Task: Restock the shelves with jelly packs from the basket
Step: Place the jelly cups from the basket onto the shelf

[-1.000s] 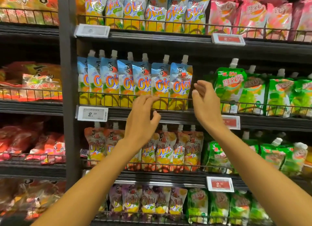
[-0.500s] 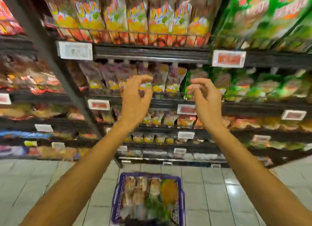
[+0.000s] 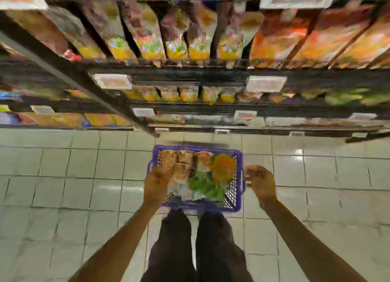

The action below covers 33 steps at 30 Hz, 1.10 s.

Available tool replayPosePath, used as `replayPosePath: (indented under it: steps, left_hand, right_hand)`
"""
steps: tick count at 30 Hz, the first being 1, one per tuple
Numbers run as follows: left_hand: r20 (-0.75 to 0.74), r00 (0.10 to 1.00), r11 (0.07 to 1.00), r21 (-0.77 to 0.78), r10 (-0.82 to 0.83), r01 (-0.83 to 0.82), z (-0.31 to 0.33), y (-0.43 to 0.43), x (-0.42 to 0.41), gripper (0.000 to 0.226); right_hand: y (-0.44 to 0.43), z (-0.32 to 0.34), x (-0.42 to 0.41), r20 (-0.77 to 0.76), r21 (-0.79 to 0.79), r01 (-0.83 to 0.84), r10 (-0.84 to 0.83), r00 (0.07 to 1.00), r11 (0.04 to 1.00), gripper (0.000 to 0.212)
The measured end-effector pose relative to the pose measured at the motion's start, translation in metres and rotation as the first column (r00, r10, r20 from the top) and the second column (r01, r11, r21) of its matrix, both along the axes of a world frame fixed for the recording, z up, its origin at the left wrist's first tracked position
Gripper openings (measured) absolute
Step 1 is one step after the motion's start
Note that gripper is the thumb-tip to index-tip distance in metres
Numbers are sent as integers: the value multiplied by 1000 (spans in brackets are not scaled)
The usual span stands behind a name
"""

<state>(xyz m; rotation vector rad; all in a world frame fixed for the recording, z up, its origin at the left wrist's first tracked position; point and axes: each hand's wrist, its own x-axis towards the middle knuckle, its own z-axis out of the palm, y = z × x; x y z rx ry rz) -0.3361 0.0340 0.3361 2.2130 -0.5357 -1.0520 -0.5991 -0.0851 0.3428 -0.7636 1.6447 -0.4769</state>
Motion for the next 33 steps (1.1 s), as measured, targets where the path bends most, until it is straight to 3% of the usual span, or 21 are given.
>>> replayPosePath:
  steps: [4,6,10,13,15,17,21,27,33]
  left_hand:
    - [-236,947,945,295,216,-142,-102,19,24,8]
    - [-238,929,913,362,284,-187,-152,29,35,9]
    - [-193,859,813,471,473,-342,-232,37,55,21]
    - [-63,897,787,510,436,-347,-283,35,76,39]
    - [132,920,758,531,368,-379,-310,32,89,39]
    - [227,937,772,532,266,-348,-328,29,98,42]
    - [324,924,748,557,205,-361,-352,24,107,69]
    - [223,965,763,596,141,-249,-369,27,122,45]
    - [212,970,777,590,115,-221,-364,24,125,30]
  right_hand:
    - [18,-97,-11,-199,110,-54,75,977,992,26]
    - [23,-140,-15,-258,141,-91,125,958,986,14]
    - [27,-215,-22,-445,169,-284,330,833,944,20]
    - [24,-258,-27,-510,186,-255,315,800,949,25]
    - [21,-284,-29,-518,226,-230,317,794,947,46]
    - [17,-306,-29,-507,279,-193,315,802,941,61]
    - [14,-341,-25,-518,278,-91,228,825,956,48]
    - [19,-356,-23,-554,154,-11,95,827,988,28]
    - [17,-357,-27,-517,171,76,24,856,982,27]
